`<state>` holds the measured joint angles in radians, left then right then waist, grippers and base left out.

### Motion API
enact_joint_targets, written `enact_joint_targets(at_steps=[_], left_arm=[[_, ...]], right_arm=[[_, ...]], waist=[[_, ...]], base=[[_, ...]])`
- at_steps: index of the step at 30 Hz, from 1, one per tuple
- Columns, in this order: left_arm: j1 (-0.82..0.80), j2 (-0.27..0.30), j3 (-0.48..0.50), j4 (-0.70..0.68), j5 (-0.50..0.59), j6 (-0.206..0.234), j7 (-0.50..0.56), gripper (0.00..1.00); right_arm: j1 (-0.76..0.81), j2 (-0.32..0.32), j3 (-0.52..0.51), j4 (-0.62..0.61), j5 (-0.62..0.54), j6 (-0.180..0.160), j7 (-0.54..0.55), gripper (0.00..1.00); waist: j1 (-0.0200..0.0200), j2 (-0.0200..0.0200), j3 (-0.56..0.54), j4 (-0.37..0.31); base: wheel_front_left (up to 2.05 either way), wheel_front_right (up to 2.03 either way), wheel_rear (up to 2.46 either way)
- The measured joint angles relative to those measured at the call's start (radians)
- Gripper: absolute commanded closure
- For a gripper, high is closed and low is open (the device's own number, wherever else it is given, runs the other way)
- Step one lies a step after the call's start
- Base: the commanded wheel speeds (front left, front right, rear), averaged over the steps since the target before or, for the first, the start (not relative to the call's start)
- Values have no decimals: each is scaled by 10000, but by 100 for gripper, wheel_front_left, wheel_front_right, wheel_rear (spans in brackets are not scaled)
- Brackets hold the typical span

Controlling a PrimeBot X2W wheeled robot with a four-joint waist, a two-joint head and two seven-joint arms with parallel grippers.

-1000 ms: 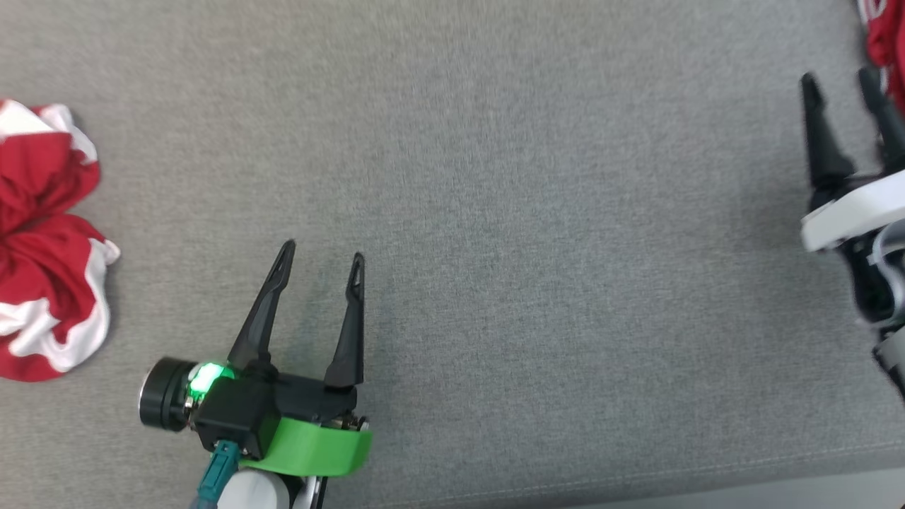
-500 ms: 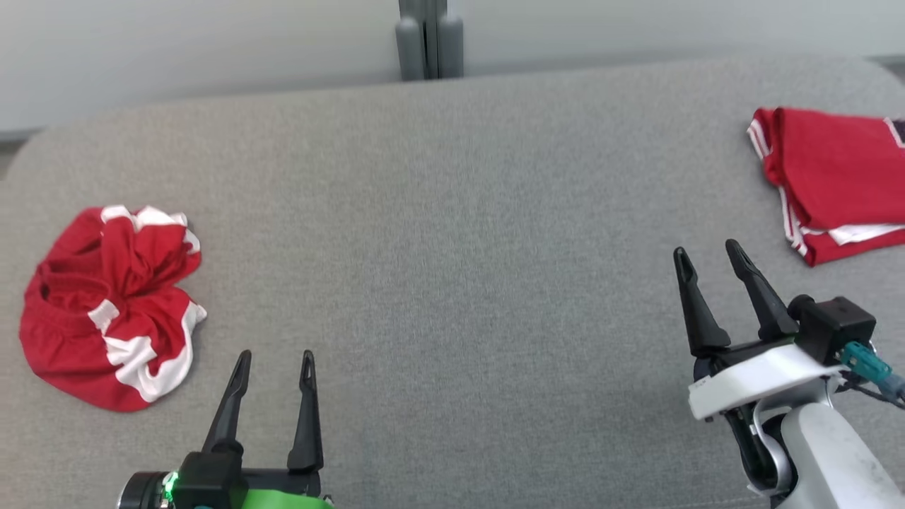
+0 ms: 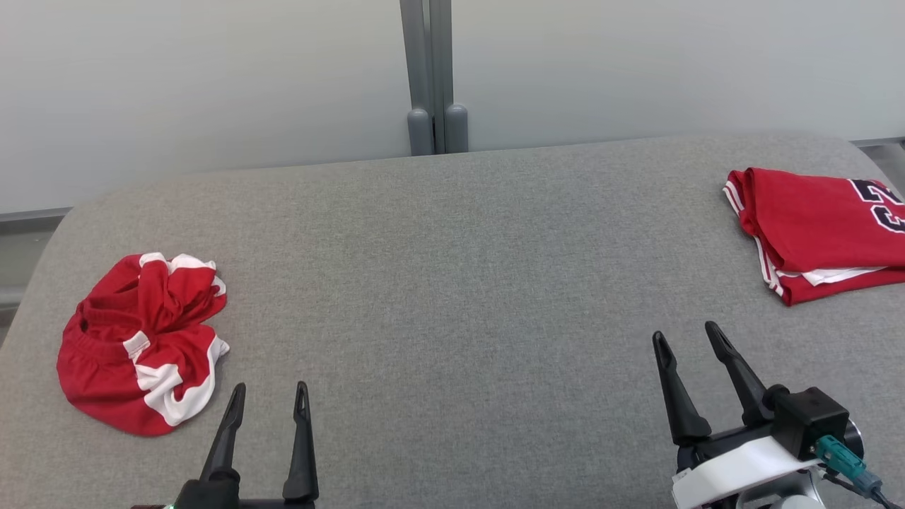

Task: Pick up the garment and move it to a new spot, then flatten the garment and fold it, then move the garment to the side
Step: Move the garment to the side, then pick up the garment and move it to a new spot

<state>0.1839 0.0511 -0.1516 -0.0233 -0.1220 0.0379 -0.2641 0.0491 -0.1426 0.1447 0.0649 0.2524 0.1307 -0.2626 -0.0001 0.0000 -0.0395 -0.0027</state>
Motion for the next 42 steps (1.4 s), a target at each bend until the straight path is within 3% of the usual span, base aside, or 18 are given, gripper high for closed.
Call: enact_joint_targets(at_steps=[12,26,42], left_arm=[[107,-4,176,470,-81,50,2,0],[82,-6,219,652,-79,-282,2,0],[64,-8,224,738,-73,-311,2,0]], right_arm=[[329,393,-169,203,-265,-2,0,0],[427,456,59,441,-259,0,0,0],[519,441,107,481,-198,-2,0,0]], waist=[[0,0,-302,67],[0,0,-366,134],[0,0,-369,380]], base=[[0,0,0],[0,0,0],[0,0,0]])
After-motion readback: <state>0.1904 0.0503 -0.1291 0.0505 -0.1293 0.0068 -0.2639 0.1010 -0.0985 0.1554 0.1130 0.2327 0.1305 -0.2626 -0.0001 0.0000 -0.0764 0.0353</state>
